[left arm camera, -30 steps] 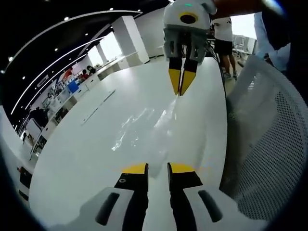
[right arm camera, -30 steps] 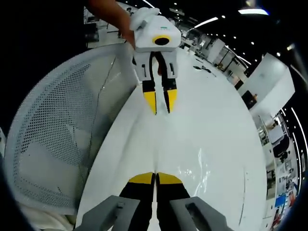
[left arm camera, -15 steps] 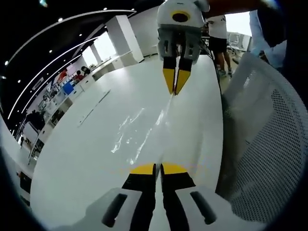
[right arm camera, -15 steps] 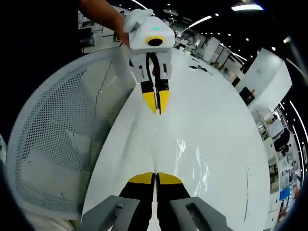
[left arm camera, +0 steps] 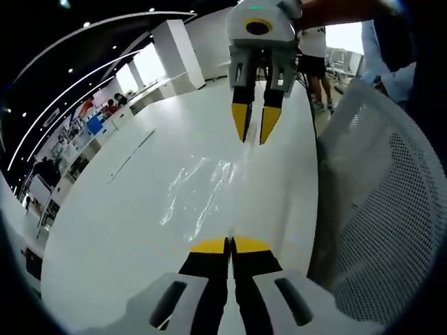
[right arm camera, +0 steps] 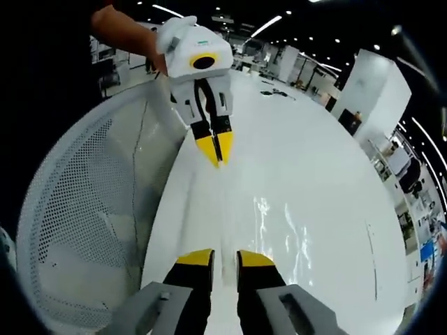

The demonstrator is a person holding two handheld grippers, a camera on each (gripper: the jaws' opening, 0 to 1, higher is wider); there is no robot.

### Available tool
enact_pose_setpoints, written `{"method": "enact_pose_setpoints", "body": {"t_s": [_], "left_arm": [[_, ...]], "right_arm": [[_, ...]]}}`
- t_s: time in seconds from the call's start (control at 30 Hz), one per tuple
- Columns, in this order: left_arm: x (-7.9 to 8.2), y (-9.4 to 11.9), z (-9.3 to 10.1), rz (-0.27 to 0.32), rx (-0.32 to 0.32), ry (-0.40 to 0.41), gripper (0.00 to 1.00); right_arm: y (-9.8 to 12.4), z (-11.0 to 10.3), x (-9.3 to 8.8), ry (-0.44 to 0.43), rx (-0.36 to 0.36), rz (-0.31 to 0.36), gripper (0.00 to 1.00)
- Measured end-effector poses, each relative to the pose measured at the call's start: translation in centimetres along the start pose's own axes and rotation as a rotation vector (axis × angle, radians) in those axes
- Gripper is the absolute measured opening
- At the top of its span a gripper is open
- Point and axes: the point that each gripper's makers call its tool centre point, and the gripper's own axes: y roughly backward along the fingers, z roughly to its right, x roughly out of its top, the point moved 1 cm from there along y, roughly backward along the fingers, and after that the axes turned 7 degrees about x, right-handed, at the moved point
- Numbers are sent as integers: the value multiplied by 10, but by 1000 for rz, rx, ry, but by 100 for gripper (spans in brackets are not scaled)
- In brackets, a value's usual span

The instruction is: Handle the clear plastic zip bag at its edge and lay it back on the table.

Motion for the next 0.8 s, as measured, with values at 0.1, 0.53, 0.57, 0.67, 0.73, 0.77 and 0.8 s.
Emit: {"method": "enact_pose_setpoints", "body": {"t_s": [0.1,0.53,0.57,0.67,0.73,0.77,0.8], "left_arm": [[1,-1,1,-1,-7,-6,0],[5,-3,1,-5,-21,-30,0],[5,-3,1,-5,-22,-31,0],[6,-3,2,-6,-24,-35,0],[6,-3,3,-8,-26,-38,0],[7,-3,3,-10,-26,-41,0],[7,-3,3,-10,-27,-42,0]], "right_arm": [[-2,-2,0,-12,4,1,13],[-14,-2,26,-20,7,46,15],[-15,-3,28,-14,9,49,15],[-21,-5,36,-10,14,59,15],[-24,-7,37,-6,19,63,15],[-26,-7,38,-6,20,63,15],[-27,-7,39,-5,20,63,15]]}}
